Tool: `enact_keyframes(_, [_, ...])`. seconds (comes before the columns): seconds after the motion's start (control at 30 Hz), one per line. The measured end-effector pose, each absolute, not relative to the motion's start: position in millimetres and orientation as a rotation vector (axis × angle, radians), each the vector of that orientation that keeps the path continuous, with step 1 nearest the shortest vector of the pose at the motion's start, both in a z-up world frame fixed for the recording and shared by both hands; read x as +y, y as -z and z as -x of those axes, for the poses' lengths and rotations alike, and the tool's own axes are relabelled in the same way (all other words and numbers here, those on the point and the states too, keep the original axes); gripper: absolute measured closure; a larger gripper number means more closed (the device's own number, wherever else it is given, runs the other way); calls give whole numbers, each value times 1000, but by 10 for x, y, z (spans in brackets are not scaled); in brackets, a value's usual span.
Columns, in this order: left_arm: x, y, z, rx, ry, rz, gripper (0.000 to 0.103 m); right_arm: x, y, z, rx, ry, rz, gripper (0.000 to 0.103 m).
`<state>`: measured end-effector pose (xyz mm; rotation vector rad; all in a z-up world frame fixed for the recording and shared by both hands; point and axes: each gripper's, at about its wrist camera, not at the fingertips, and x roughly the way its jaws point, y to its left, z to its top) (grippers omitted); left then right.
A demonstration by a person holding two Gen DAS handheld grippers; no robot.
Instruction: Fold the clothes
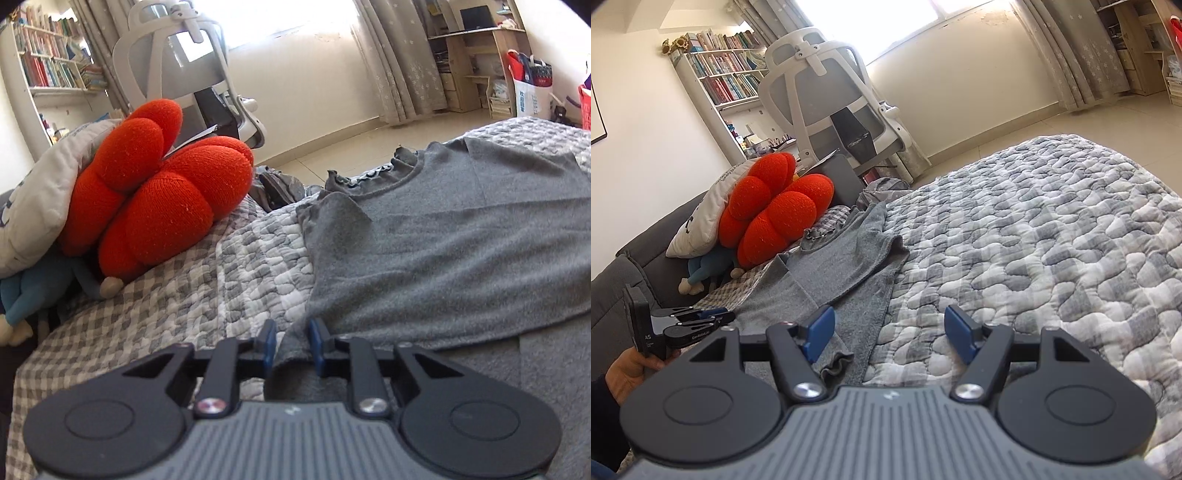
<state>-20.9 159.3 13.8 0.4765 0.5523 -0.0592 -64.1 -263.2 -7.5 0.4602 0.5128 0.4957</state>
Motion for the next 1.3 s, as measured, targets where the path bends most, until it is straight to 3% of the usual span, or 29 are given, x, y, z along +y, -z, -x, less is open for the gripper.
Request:
enact_keyframes(0.13, [1624,-145,192,549,19,-491,100,-2649,75,642,514,-497,-467,34])
enact_keyframes(0.6, [2232,-371,173,607,-33,-106,99,-2650,66,620,512,-494,-460,34])
enact_keyframes(0.7, [2230,-418,229,589,19,-50,81,-2649,68,617,512,-495,-461,34])
enact_keyframes(0.8, [2016,-381,277,563,53,-152,79,-2646,63,613,513,-494,-456,34])
enact_keyframes(0.87, [1860,-300,257,573,67,-227,62,-2645,61,613,513,-494,-455,34])
enact_keyframes(0.93, [1704,-218,237,582,81,-302,53,-2646,64,617,512,-494,-458,34])
enact_keyframes(1.0, [1619,-138,196,598,69,-347,56,-2654,68,616,512,-496,-459,34])
enact_keyframes(1.07, [1586,-123,189,597,70,-364,73,-2657,71,616,513,-497,-463,34])
enact_keyframes(1.17, [1607,-153,173,608,56,-359,87,-2674,74,618,512,-501,-473,34])
enact_keyframes(1.3, [1742,-197,135,634,24,-288,97,-2692,74,628,510,-500,-477,34])
